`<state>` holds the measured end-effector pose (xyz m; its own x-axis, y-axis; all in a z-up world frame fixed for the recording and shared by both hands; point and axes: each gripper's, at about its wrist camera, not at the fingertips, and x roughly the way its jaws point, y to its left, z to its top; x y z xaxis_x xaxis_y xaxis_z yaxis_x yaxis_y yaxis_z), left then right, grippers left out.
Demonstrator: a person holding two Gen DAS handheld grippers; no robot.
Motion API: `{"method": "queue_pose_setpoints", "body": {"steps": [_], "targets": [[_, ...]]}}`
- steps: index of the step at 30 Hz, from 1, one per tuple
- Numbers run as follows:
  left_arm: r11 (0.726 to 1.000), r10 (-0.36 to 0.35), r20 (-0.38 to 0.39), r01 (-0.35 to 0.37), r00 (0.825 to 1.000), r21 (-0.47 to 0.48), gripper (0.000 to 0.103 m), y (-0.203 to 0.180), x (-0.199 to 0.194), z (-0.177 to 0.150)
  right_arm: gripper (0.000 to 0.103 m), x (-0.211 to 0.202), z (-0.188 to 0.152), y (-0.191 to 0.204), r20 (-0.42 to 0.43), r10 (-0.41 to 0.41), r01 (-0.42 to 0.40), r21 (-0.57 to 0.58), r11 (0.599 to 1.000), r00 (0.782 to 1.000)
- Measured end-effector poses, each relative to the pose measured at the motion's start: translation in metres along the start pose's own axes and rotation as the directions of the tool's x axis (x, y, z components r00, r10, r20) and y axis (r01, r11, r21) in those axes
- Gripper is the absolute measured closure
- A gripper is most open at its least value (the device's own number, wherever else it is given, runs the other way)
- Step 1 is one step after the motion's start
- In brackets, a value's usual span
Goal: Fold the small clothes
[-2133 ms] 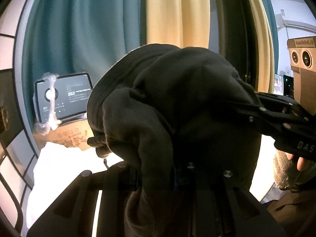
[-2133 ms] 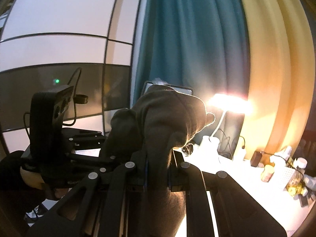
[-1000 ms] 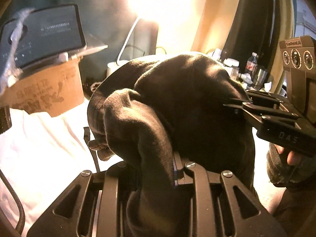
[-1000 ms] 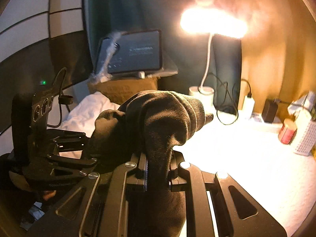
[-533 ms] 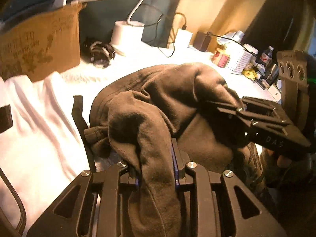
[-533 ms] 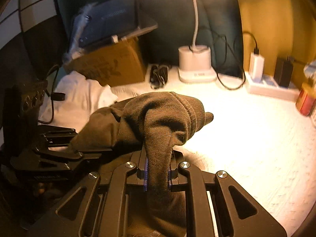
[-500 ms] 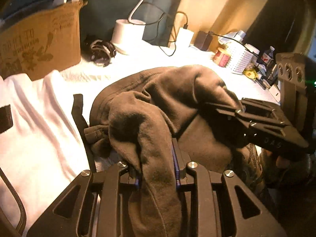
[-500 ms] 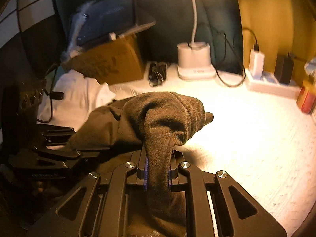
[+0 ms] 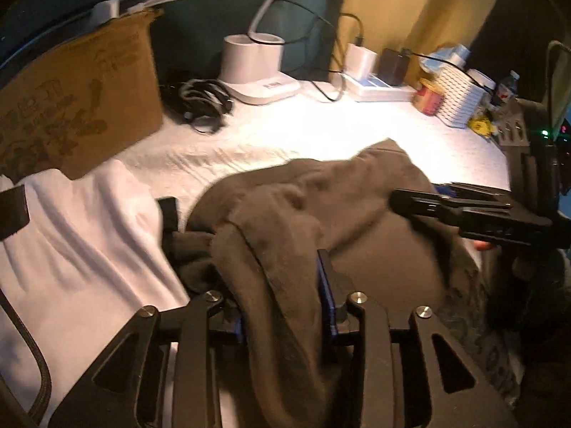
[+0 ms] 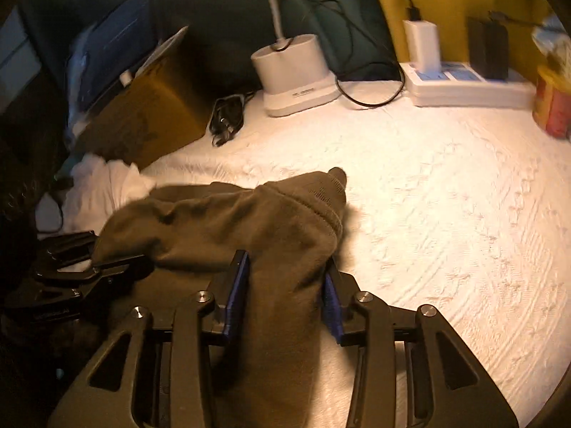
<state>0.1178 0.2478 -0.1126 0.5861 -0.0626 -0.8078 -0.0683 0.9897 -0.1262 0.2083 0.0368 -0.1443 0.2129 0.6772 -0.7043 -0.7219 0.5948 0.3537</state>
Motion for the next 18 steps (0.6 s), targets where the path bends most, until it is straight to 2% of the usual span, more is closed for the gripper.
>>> {"method": "queue_pose_setpoints", "body": {"steps": [5, 8, 9, 11, 14, 16, 18], "targets": [[0.998, 0.058, 0.028, -0.058, 0.998, -0.001, 0.065, 0.01, -0.001, 0.01, 0.061, -0.001, -0.001, 0.005, 0.013, -0.051, 0.051, -0.025, 0.998, 0.999], [0.988, 0.153, 0.051, -0.154, 0.987, 0.023, 0.065, 0.014, 0.0, 0.014, 0.056, -0.003, -0.001, 0.005, 0.026, -0.091, 0.092, -0.031, 0.995, 0.996], [0.986, 0.163, 0.047, -0.165, 0.985, 0.022, 0.064, 0.018, 0.003, 0.014, 0.056, -0.004, -0.002, 0.005, 0.033, -0.105, 0.106, -0.036, 0.994, 0.994], [0.991, 0.134, 0.034, -0.134, 0.99, -0.001, 0.063, 0.025, 0.005, 0.014, 0.056, -0.003, -0.003, 0.008, 0.034, -0.129, 0.13, -0.054, 0.99, 0.991], [0.989, 0.148, 0.037, -0.148, 0.988, 0.015, 0.063, 0.022, 0.004, 0.014, 0.054, -0.002, -0.004, 0.011, 0.035, -0.153, 0.155, -0.069, 0.985, 0.988], [0.987, 0.161, 0.039, -0.161, 0.986, 0.013, 0.063, 0.021, 0.001, 0.014, 0.048, -0.005, -0.004, 0.009, 0.047, -0.177, 0.18, -0.062, 0.982, 0.983], [0.985, 0.172, 0.048, -0.172, 0.984, 0.006, 0.063, 0.021, -0.005, 0.012, 0.047, -0.01, -0.005, 0.001, 0.06, -0.208, 0.21, -0.038, 0.977, 0.976]]}}
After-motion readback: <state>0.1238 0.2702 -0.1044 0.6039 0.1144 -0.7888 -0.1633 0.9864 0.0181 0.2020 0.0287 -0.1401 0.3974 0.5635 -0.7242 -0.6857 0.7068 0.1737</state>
